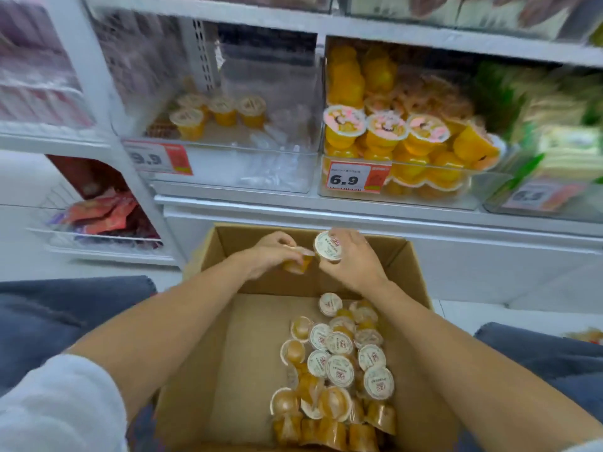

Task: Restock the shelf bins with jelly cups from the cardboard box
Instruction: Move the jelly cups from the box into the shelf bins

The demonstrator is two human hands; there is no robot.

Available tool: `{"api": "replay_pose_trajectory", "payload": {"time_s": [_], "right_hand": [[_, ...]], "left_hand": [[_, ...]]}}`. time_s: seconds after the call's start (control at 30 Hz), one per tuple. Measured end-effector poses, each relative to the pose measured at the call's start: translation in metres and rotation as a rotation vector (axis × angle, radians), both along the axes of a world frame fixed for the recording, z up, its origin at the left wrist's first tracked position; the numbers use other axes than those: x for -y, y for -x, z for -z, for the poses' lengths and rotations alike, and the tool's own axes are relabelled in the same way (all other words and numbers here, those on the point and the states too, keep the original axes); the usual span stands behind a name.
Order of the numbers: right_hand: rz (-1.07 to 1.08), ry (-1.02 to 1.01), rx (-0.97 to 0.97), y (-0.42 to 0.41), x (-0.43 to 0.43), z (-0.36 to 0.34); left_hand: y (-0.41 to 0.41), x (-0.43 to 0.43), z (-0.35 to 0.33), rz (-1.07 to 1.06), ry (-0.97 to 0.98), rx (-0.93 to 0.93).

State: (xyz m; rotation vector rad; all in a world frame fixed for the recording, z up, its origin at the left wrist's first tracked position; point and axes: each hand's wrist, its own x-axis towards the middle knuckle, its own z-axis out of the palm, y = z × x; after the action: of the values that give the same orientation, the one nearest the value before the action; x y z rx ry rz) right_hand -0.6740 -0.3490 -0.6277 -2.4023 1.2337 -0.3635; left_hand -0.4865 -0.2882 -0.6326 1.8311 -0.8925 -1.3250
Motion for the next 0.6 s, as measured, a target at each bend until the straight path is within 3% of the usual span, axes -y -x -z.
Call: {"api": "replay_pose_trajectory", "payload": {"time_s": [0.07,0.4,0.47,0.6], "right_hand": [[-0.045,0.073,0.016,-0.013,-0.003,-0.032],[-0.126,0.328,0.342,-0.110,0.009,-0.147],[-0.079,0.239,0.429,-0.134,0.020,-0.163],[0.045,-0.126,0.533,-0.192,0.052,-0.167]], "left_hand": [[-0.013,-0.010,-0.038,0.065,0.063,0.237],[-0.094,-0.014,-0.173,0.065,0.348,0.664],[-0.113,-0.001,-0.189,-0.021,0.394,0.669],[-0.151,0.033,-0.193,-0.174,0.447,0.625]]}}
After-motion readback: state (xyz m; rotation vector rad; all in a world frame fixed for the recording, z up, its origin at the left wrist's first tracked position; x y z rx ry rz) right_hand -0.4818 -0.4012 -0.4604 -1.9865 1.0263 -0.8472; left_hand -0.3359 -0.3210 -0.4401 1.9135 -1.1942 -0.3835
